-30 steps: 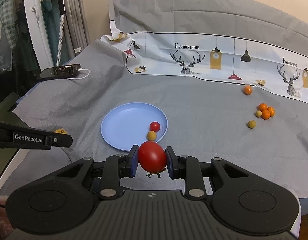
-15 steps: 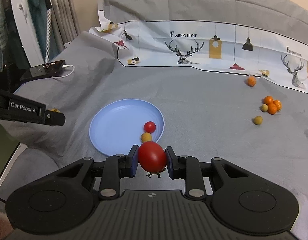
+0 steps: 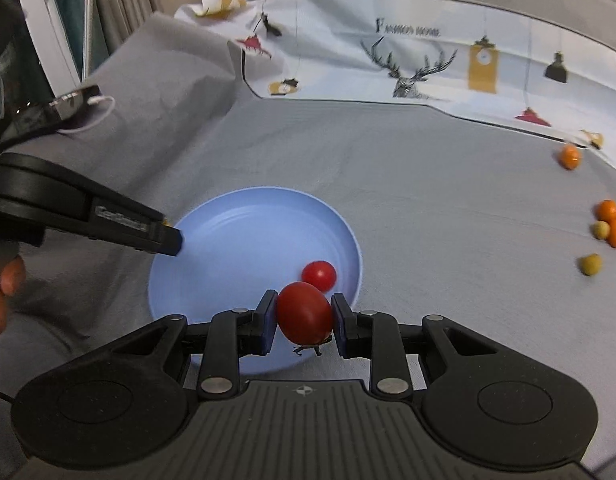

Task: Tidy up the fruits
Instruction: 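Carry both fruits over the blue plate and open both tools to drop them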

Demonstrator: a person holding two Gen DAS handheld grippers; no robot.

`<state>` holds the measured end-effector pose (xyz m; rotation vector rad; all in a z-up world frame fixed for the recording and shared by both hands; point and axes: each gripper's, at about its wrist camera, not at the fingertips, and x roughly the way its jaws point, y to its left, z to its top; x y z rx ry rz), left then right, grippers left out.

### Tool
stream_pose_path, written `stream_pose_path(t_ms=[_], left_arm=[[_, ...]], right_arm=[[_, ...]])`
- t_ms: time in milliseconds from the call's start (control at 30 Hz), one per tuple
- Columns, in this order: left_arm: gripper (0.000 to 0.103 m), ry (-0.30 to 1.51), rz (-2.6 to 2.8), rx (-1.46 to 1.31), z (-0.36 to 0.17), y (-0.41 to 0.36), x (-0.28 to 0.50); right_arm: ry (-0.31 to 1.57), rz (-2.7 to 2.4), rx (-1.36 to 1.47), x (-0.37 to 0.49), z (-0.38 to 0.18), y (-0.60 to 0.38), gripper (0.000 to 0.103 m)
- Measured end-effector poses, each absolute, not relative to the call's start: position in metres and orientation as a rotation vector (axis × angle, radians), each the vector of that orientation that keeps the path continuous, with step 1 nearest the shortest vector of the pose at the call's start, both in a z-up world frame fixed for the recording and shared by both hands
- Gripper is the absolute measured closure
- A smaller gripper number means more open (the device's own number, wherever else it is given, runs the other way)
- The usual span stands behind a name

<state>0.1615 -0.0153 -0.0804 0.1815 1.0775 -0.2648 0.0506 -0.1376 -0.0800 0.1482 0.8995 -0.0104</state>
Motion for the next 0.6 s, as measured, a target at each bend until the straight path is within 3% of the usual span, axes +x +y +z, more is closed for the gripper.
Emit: stream_pose_path(t_ms=[167,233,267,300,367,400,600], left_arm=[[0.072,1.101,-0.259,0.209,-0.099,-0.022,0.179],[0.038,1.102,-0.255,0.208,-0.1,-0.021,0.183],[0.008,1.09,-0.243,0.204,-0.099,-0.02,0.183],[0.001,1.071,-0.233,0.197,-0.096,-0.019,0.183],[0.0,1.049,-0.235,0.198,-0.09,-0.018,0.18],[0.0,1.055,-0.235,0.205,-0.087,-0.018,0.179],[0.0,1.098,-0.228,0.187,-0.07,-0.01,0.161]], right_arm=[[0.926,0.021,0.137,0.075,-0.098,-0.138,0.073],[0.942,0.05,0.136,0.083,-0.104,-0.138,0.073],[0.943,0.062,0.136,0.085,-0.105,-0.137,0.07],[0.951,0.074,0.133,0.088,-0.105,-0.136,0.054],[0.947,0.066,0.113,0.087,-0.103,-0.132,0.029],[0.931,0.057,0.096,0.084,-0.1,-0.13,0.022],[0.922,0.02,0.051,0.052,-0.081,-0.13,0.012]])
